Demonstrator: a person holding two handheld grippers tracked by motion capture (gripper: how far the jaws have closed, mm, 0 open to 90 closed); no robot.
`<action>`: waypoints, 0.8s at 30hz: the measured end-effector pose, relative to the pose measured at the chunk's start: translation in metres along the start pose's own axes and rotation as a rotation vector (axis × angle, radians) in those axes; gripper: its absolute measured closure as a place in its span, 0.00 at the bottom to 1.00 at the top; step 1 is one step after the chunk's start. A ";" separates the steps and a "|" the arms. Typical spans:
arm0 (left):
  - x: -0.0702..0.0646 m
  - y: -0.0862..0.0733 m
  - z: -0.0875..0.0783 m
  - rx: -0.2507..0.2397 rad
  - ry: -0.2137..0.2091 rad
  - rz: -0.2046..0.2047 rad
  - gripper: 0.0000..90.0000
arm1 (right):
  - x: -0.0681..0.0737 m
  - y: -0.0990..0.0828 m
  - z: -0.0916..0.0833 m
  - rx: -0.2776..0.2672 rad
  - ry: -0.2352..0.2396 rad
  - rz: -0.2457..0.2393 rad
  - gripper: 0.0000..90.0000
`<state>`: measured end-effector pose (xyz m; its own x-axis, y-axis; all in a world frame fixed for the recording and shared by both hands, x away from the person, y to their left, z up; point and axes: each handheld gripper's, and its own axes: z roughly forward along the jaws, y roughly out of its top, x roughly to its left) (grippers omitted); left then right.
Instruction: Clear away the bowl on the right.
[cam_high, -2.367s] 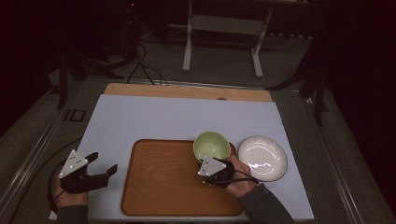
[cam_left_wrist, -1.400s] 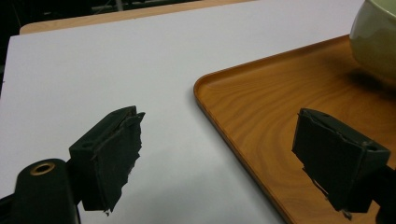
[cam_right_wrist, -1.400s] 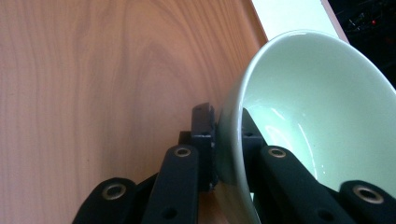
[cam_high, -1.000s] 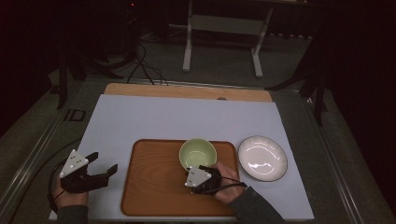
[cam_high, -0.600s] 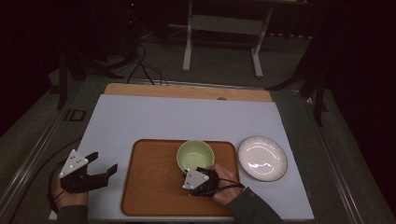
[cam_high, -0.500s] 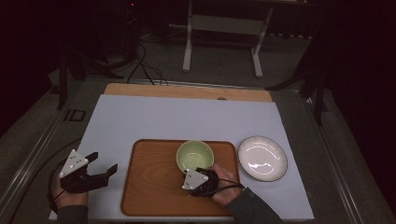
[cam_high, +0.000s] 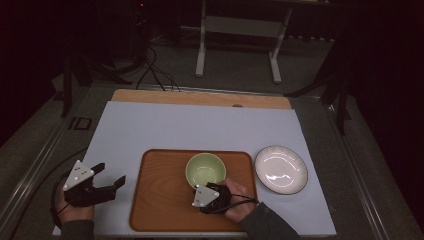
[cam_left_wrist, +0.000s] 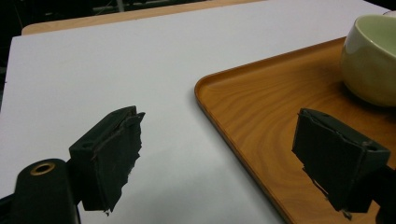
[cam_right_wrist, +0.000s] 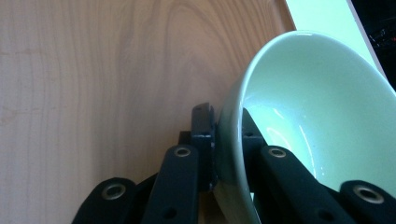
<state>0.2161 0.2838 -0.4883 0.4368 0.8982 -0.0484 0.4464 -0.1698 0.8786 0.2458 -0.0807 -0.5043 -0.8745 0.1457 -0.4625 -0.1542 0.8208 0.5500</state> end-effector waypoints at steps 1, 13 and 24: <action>0.000 0.000 0.000 0.000 0.000 0.000 0.17 | 0.000 0.000 0.000 -0.001 0.002 0.000 0.91; 0.000 0.000 0.000 -0.001 0.002 -0.001 0.17 | 0.004 0.001 0.004 -0.007 0.013 -0.018 0.91; 0.001 0.000 -0.001 -0.003 0.006 -0.005 0.17 | 0.005 0.002 0.008 -0.008 0.027 -0.032 0.90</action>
<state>0.2157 0.2848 -0.4880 0.4300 0.9015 -0.0500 0.4465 -0.1641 0.8796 0.2451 -0.0739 -0.5109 -0.8811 0.1042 -0.4613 -0.1859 0.8206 0.5405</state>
